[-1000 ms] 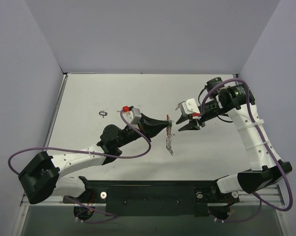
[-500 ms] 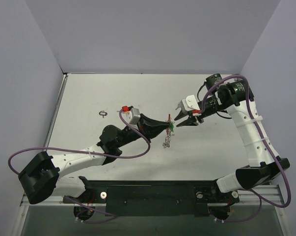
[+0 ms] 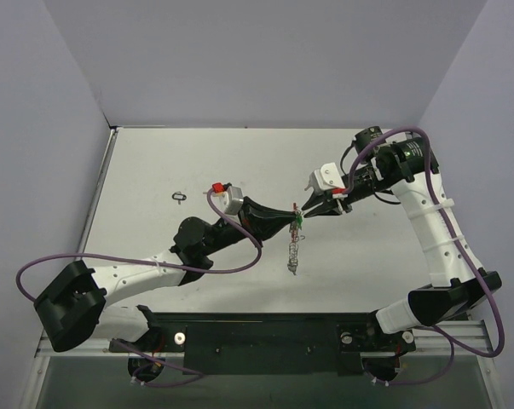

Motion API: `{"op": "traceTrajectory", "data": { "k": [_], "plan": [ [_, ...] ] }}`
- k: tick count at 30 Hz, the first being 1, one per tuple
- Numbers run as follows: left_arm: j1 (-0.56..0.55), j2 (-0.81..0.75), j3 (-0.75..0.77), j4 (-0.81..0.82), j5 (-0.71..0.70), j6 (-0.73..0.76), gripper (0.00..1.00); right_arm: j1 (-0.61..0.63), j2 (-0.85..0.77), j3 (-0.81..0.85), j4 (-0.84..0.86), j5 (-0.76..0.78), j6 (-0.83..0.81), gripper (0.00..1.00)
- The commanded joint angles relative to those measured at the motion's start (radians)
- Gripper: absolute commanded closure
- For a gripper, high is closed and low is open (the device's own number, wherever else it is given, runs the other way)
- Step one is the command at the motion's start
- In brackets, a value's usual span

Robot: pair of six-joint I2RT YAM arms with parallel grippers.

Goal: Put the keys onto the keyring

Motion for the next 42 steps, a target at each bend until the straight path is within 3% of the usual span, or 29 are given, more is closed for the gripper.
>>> {"op": "traceTrajectory", "data": {
  "k": [1, 5, 8, 24, 29, 42],
  "plan": [
    [0.007, -0.002, 0.031, 0.099, 0.007, -0.017, 1.0, 0.014, 0.004, 0.02, -0.243, -0.064, 0.003, 0.85],
    [0.007, 0.001, 0.031, 0.099, 0.004, -0.016, 1.0, 0.026, 0.007, 0.016, -0.24, -0.053, 0.008, 0.89],
    [0.007, -0.002, 0.029, 0.099, -0.001, -0.016, 1.0, 0.031, 0.007, 0.017, -0.239, -0.041, 0.016, 1.0],
    [0.001, 0.018, -0.018, 0.236, -0.186, -0.089, 1.0, 0.077, -0.035, -0.089, -0.064, 0.014, 0.169, 1.0],
    [0.001, 0.041, -0.017, 0.256, -0.182, -0.105, 1.0, 0.092, -0.055, -0.107, -0.058, 0.025, 0.18, 0.85],
    [0.019, 0.032, -0.009, 0.207, -0.058, -0.099, 1.0, 0.008, -0.062, -0.043, -0.042, -0.024, 0.287, 0.82]
  ]
}}
